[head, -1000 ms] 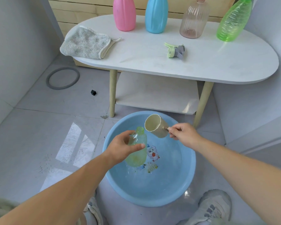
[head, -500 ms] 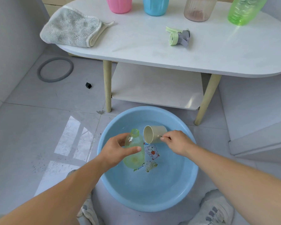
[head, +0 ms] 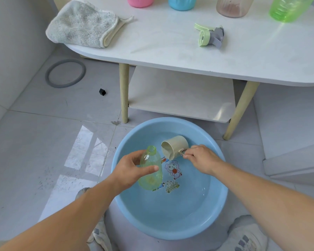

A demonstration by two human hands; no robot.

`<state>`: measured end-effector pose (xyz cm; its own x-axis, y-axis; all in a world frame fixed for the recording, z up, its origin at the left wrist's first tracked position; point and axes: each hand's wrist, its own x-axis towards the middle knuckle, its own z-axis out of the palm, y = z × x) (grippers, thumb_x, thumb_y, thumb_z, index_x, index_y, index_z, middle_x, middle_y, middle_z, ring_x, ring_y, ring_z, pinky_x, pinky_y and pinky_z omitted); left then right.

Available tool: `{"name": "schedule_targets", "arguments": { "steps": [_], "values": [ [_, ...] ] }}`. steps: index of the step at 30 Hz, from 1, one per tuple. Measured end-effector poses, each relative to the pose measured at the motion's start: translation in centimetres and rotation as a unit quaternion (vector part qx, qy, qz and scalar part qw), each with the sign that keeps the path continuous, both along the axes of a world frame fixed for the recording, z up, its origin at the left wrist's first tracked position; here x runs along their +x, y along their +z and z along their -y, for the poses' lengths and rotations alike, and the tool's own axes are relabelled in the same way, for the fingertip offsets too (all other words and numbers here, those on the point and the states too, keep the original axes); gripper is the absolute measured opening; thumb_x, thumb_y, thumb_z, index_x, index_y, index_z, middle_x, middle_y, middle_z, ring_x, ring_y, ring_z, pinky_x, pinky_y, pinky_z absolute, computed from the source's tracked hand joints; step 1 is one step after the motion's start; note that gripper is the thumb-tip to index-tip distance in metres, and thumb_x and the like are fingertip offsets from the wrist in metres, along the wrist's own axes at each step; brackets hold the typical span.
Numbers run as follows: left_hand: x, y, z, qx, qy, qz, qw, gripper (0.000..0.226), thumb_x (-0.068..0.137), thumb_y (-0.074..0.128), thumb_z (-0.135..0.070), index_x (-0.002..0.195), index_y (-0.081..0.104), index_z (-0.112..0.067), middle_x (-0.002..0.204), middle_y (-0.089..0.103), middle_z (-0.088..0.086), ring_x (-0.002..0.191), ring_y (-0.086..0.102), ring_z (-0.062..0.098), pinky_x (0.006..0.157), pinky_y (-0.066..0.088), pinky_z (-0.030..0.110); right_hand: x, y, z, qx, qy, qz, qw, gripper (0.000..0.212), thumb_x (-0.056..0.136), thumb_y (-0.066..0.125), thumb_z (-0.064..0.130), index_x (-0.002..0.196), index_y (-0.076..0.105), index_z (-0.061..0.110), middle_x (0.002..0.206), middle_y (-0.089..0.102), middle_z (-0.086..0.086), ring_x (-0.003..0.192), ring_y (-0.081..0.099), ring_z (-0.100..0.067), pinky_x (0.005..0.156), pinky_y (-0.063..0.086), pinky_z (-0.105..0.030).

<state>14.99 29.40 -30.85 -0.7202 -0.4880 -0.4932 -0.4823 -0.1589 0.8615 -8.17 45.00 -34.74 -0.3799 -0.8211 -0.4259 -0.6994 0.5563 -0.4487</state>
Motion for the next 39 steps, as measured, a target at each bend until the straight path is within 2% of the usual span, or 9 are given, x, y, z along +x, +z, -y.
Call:
{"name": "schedule_targets", "arguments": {
  "steps": [6,10,14,18,24,29,32,36,39],
  "values": [
    [-0.2,-0.2,0.0,-0.004,0.001,0.003,1.000,0.040,0.077,0.089,-0.019,0.114,0.075,-0.027,0.106,0.078,-0.009,0.102,0.072,0.007,0.087,0.054,0.021,0.0,-0.3,-0.1,-0.006,-0.004,0.007,1.000,0.027,0.102,0.050,0.029,0.100,0.072,0.015,0.081,0.046,0.006,0.086,0.046,-0.020,0.073,0.031,-0.027],
    [-0.2,-0.1,0.0,-0.007,0.000,0.001,1.000,0.040,0.077,0.089,-0.019,0.114,0.074,-0.026,0.106,0.078,-0.009,0.101,0.072,0.005,0.082,0.055,0.016,0.0,0.2,-0.1,-0.029,-0.088,0.046,0.995,0.033,0.100,0.052,0.032,0.080,0.066,0.010,0.080,0.056,-0.001,0.073,0.051,-0.022,0.065,0.039,-0.034],
    [-0.1,0.3,0.0,-0.007,0.005,-0.010,1.000,0.039,0.078,0.088,-0.016,0.113,0.074,-0.026,0.105,0.079,-0.009,0.098,0.073,0.005,0.074,0.054,0.011,0.0,1.3,0.0,-0.068,-0.170,0.099,0.978,0.029,0.097,0.058,0.032,0.074,0.069,0.017,0.078,0.067,-0.009,0.059,0.048,-0.017,0.056,0.039,-0.027],
    [-0.1,0.8,-0.1,-0.020,0.010,-0.022,0.999,0.039,0.079,0.088,-0.019,0.113,0.072,-0.030,0.104,0.078,-0.013,0.097,0.073,0.003,0.074,0.054,0.010,0.0,3.8,0.0,-0.117,-0.210,0.158,0.958,0.024,0.096,0.062,0.026,0.073,0.071,0.028,0.079,0.072,0.006,0.085,0.069,-0.026,0.083,0.055,-0.039],
    [-0.5,2.1,-0.5,-0.034,0.013,-0.031,0.999,0.042,0.077,0.090,-0.023,0.114,0.072,-0.031,0.100,0.076,-0.020,0.090,0.073,0.001,0.073,0.054,0.014,0.1,10.2,-0.2,-0.175,-0.204,0.178,0.947,0.020,0.096,0.062,0.020,0.079,0.072,0.021,0.079,0.072,0.003,0.078,0.069,-0.010,0.077,0.052,-0.015],
    [-0.7,3.6,-0.9,-0.060,0.005,-0.045,0.997,0.045,0.078,0.090,-0.028,0.118,0.070,-0.031,0.106,0.076,-0.019,0.092,0.072,-0.003,0.073,0.053,0.009,0.7,15.3,-0.8,-0.183,-0.182,0.150,0.954,0.016,0.095,0.063,0.024,0.083,0.073,0.023,0.085,0.074,0.003,0.077,0.069,0.003,0.078,0.048,-0.012],
    [-0.9,4.2,-1.0,-0.069,0.005,-0.055,0.996,0.050,0.077,0.090,-0.027,0.123,0.068,-0.029,0.110,0.075,-0.015,0.094,0.072,-0.002,0.074,0.053,0.009,1.5,18.0,-1.5,-0.189,-0.161,0.119,0.961,0.017,0.096,0.062,0.021,0.088,0.074,0.013,0.083,0.072,0.001,0.062,0.060,0.012,0.063,0.040,-0.002],
    [-1.0,4.5,-1.1,-0.073,0.001,-0.064,0.995,0.056,0.076,0.091,-0.028,0.127,0.068,-0.024,0.111,0.076,-0.011,0.096,0.073,0.002,0.087,0.059,0.022,1.9,19.7,-2.4,-0.193,-0.131,0.061,0.970,0.021,0.093,0.064,0.032,0.080,0.076,0.020,0.084,0.070,-0.016,0.067,0.051,-0.019,0.067,0.039,-0.027],
    [-1.0,4.7,-1.2,-0.079,-0.004,-0.066,0.995,0.059,0.076,0.091,-0.028,0.129,0.067,-0.024,0.112,0.076,-0.011,0.097,0.072,0.000,0.083,0.057,0.017,2.2,20.3,-2.9,-0.205,-0.131,0.044,0.969,0.020,0.092,0.066,0.029,0.077,0.076,0.021,0.080,0.069,-0.015,0.064,0.046,-0.011,0.062,0.036,-0.024]
  ]
}}
